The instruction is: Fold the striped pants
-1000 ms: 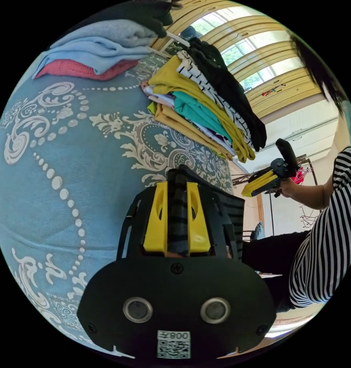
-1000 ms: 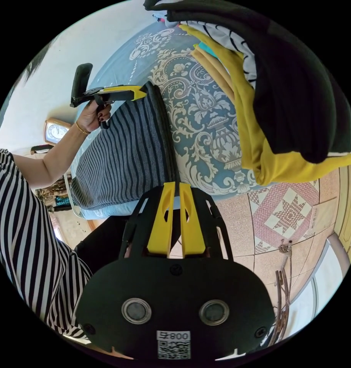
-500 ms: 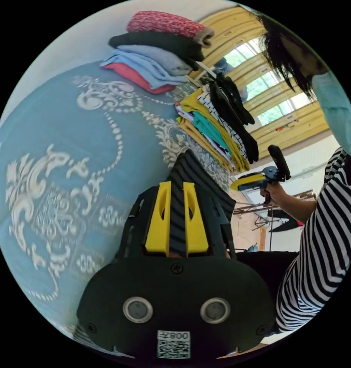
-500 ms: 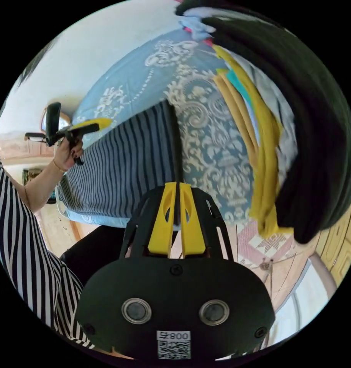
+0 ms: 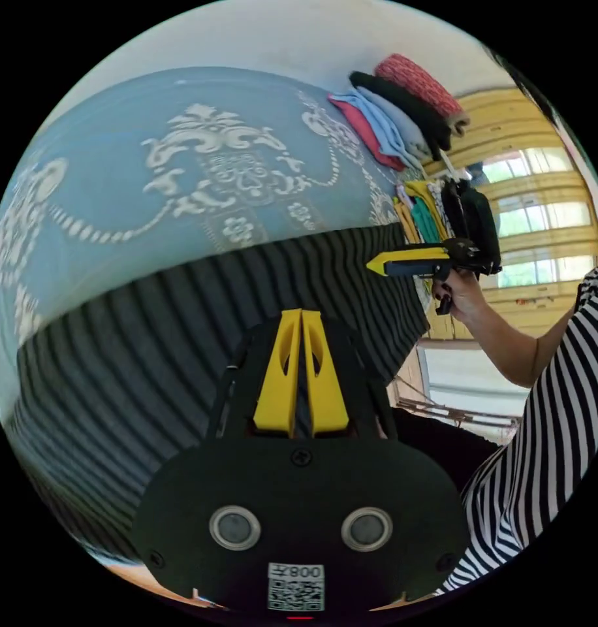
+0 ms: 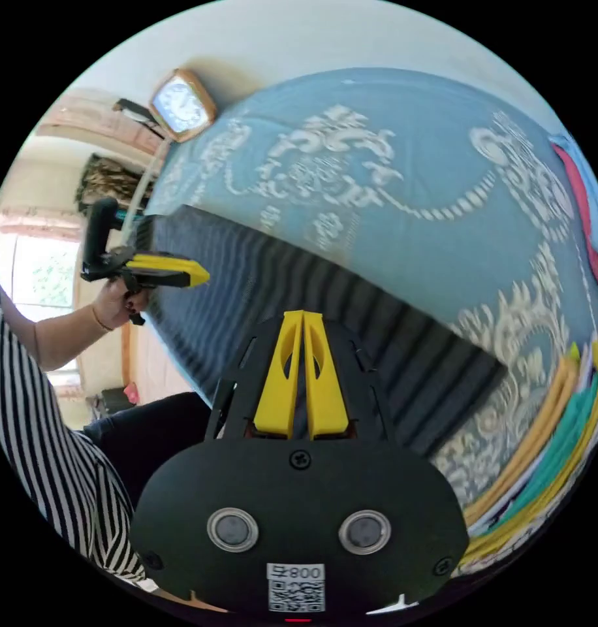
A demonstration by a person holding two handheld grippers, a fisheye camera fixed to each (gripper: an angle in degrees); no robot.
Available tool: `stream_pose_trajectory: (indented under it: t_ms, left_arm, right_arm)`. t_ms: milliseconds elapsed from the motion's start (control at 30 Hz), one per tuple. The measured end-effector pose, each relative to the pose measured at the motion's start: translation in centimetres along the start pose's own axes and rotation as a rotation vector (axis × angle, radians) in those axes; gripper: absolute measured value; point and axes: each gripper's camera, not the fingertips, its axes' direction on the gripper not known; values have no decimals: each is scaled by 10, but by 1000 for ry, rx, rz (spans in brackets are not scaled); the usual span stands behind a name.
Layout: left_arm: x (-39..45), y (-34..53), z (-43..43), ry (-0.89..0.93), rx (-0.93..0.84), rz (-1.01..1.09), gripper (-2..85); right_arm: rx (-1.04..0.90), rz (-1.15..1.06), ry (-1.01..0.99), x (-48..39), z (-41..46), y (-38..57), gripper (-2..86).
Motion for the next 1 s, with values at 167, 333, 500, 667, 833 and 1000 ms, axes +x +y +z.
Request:
stream_pose_trajectory:
  t_ms: [167, 333, 500, 667, 833, 1000]
  left_arm:
    - [-28, 120, -138, -149, 66, -479, 18]
    - [-38, 242, -273, -353, 287, -946, 61]
    - [-47, 323, -367, -291, 659, -1185, 108]
    - [-53, 337, -417, -271, 634, -1249, 42]
    - [-3, 350, -467, -307, 697, -1239, 28]
    - [23, 367, -486, -263, 691, -1319, 27]
  right_arm:
    - [40, -264, -313, -69, 24, -107, 48]
    - [-31, -432, -385, -135, 60, -192, 59]
    - [-92, -514, -292, -187, 89, -235, 59]
    - [-113, -525, -217, -219, 113, -271, 60]
    - [-108, -528, -205, -238, 124, -290, 66]
    - [-118, -533, -194, -255, 138, -305, 72]
